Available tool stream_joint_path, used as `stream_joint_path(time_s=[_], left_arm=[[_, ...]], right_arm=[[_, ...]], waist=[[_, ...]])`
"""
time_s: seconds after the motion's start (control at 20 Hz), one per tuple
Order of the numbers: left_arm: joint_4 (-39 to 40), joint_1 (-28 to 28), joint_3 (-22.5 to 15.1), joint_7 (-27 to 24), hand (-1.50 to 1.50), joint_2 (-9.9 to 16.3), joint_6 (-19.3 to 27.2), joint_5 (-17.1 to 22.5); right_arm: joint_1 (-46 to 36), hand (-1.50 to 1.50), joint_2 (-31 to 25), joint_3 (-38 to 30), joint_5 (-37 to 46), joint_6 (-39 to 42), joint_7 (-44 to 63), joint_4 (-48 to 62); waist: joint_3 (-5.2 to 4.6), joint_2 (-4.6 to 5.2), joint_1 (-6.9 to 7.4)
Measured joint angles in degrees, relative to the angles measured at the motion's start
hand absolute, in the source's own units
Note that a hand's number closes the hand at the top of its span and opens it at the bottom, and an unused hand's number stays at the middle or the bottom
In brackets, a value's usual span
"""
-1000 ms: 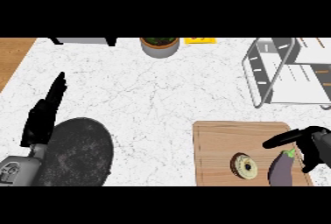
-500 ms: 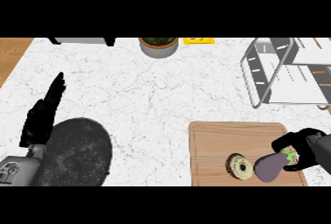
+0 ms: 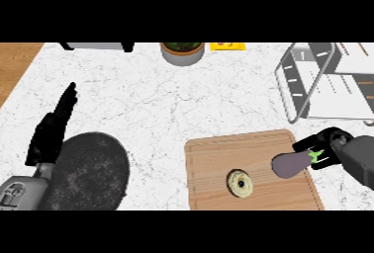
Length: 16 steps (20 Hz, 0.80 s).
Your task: Pick the eggplant from the cutting board and place it in the tiered basket
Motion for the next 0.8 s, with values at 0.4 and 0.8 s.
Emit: stream_joint_path(time_s=[0.4,0.8], left_arm=[[0.77,-0.93,-1.13,0.58,0.0,-0.9,-0.42,-0.34],[0.37,1.17,1.18,0.58,0.0,0.17,0.22,0.12]], right_arm=[[-16.58,1.5,7.42,5.74,25.15,-8.86,-19.54,-11.69],[-22.87,1.5,7.12,4.39,42.54,-30.69,-23.04,-18.7]], waist=[[1.22,-0.63,1.34],[1.44,-0.42,-2.25]])
